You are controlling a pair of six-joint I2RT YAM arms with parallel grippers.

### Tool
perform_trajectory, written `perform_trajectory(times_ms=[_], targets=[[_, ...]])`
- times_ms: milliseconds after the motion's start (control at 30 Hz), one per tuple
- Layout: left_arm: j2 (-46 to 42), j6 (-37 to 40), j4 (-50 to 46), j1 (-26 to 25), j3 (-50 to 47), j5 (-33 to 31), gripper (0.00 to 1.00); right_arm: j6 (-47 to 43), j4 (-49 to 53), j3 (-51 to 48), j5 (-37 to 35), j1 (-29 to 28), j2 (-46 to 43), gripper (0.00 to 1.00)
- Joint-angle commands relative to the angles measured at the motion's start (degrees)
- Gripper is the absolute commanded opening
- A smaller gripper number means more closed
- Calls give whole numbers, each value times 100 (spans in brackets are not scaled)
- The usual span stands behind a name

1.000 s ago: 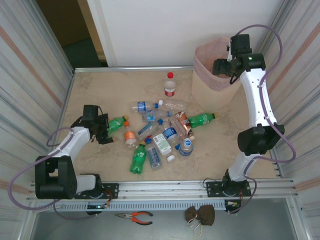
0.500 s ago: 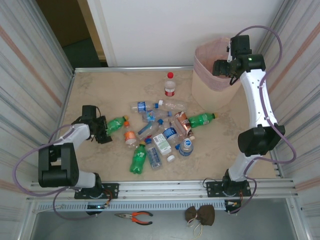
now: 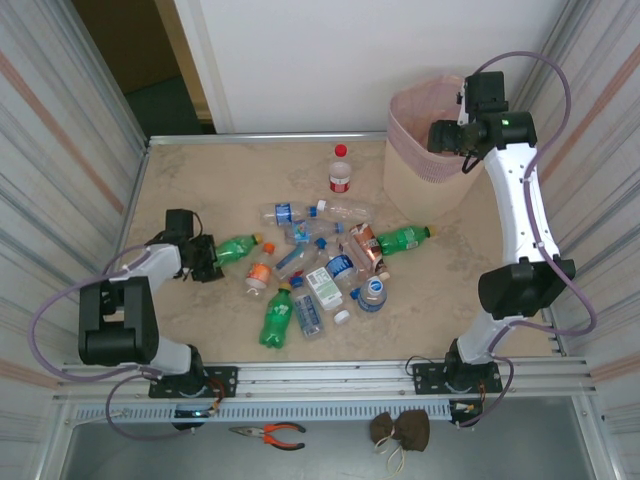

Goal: Put the plastic bottles in the bin

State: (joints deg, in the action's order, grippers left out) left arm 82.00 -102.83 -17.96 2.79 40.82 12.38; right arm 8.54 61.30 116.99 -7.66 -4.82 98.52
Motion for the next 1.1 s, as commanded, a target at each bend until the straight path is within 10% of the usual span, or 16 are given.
perform_trajectory(times_ms=[0,533,1067], targets=[[-383,323,-205,88,231,-167,58,22,-22,-43,13,-39,-297,84],[-2080,4533,1012,154,623,426,54,-22,-1017,-1341,2123,-300,-1409,84],[-2799,7743,2896,-357,1361,4238,55,-406,-2271,-2348,4850,-1727,-2241,89]])
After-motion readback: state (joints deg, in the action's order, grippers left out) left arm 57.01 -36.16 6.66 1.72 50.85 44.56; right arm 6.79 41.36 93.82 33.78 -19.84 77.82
